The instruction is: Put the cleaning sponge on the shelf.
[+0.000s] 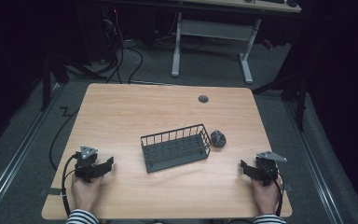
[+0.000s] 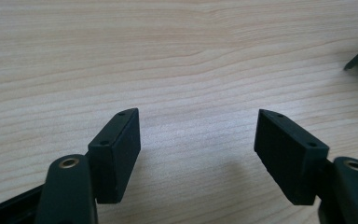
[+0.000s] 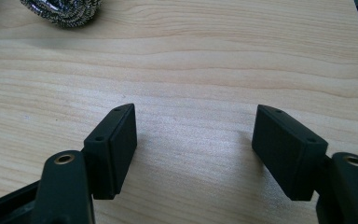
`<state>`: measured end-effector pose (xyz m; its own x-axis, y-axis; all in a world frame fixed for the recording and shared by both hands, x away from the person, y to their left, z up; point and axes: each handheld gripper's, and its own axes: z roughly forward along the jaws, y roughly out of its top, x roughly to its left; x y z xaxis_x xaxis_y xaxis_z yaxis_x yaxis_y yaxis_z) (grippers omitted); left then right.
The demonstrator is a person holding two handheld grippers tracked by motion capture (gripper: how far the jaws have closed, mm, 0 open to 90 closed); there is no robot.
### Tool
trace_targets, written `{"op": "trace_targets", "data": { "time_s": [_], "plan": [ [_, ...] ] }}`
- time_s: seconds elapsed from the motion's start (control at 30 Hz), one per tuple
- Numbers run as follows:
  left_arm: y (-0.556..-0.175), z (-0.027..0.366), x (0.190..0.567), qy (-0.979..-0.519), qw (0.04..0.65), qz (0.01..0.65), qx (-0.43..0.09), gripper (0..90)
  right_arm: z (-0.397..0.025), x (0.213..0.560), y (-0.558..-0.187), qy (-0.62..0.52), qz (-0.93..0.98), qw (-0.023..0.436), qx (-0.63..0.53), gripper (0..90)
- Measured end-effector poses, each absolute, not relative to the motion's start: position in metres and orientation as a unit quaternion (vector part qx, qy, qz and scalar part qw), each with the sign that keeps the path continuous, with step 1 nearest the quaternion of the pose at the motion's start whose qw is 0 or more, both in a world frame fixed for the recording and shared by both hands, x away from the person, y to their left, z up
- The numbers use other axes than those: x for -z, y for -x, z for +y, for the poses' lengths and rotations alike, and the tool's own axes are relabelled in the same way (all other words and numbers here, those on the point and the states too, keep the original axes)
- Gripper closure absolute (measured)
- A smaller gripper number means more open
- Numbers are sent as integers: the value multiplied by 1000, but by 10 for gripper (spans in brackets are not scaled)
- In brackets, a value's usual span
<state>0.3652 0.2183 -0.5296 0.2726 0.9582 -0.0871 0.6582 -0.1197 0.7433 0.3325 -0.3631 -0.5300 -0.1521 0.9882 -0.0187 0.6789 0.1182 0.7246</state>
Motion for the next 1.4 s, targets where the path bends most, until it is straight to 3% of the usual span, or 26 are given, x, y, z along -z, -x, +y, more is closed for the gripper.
{"op": "trace_targets", "data": {
  "time_s": [0.57, 0.77, 0.9, 1.4],
  "plan": [
    [-368, 216, 537, -722, 327, 559, -244, 327, -363, 530, -333, -595, 701, 262, -293, 309],
    [-367, 216, 537, -718, 327, 563, -245, 322, -362, 530, -334, -589, 708, 257, -293, 249],
    [-367, 216, 537, -718, 327, 563, -245, 322, -361, 523, -337, -596, 717, 230, -279, 267],
    [-367, 216, 537, -719, 325, 563, -245, 314, -340, 490, -351, -553, 736, 198, -337, 307]
  ]
}}
